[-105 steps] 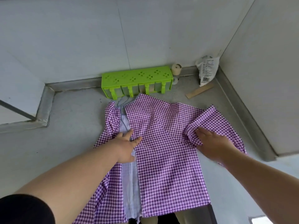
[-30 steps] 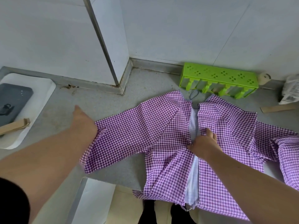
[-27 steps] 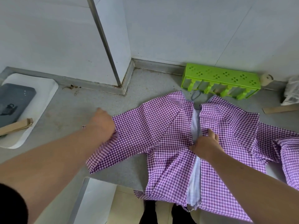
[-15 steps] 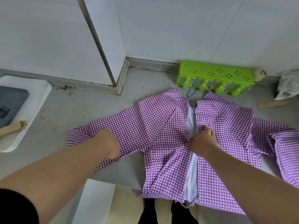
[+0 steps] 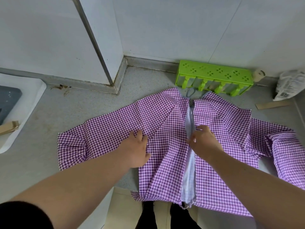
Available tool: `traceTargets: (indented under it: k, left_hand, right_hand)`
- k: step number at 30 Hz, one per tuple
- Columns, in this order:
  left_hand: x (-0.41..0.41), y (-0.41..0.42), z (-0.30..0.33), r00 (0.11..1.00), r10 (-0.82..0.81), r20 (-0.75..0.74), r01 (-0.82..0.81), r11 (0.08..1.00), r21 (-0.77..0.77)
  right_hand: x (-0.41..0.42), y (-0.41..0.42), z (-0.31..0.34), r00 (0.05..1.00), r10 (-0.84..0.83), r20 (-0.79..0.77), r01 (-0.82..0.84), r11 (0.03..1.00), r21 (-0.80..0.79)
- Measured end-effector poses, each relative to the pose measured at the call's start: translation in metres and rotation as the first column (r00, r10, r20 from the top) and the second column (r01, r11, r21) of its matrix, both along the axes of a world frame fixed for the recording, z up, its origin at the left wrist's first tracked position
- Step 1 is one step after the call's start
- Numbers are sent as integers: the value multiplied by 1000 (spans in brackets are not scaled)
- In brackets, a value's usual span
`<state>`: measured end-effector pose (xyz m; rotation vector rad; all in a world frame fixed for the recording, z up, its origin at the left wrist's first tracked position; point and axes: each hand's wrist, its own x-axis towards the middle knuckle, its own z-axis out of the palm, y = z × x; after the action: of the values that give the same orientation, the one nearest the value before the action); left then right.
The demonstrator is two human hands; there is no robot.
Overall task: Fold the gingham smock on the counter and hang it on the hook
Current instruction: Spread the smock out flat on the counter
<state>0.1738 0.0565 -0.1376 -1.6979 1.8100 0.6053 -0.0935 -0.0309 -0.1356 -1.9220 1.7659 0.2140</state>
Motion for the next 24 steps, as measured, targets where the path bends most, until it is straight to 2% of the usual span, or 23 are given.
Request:
traceTargets:
  k: [2,5,7,10,12,15,18,21,24]
  left_hand:
    - [2,-1,-4,1000,12,27,-12,1000,7]
    - [7,-4,-8,998,-8,56,8,1000,-1]
    - [7,-5,-6,997,-22,78,21,1000,19]
    - [5,-5,-4,998,16,55,-18,999,44]
    - [6,-4,-7,998,34,55,-38,997,62]
    - [9,-5,-11,997,30,68,-36,996,86]
    - [13,-5,-13,997,38,67,-44,996,83]
    - [16,-5,-9,998,36,55,-40,996,85]
    - [16,-4,-6,998,13,69,-20,995,99]
  right_hand:
    - [1,7,11,999,43,-22,-43,999,-5]
    - [4,20,11,990,116,-81,-88,955,285]
    - [5,27,7,969,224,-108,-173,919,354]
    - [9,35,6,961,276,26,-264,882,389]
    - [12,40,5,963,229,145,-270,859,434]
    - [13,46,1,958,39,283,-180,850,494]
    - [10,48,5,911,-118,395,-153,793,590]
    - [9,55,15,906,-95,413,-232,705,670]
    - [10,64,22,929,66,363,-314,658,684]
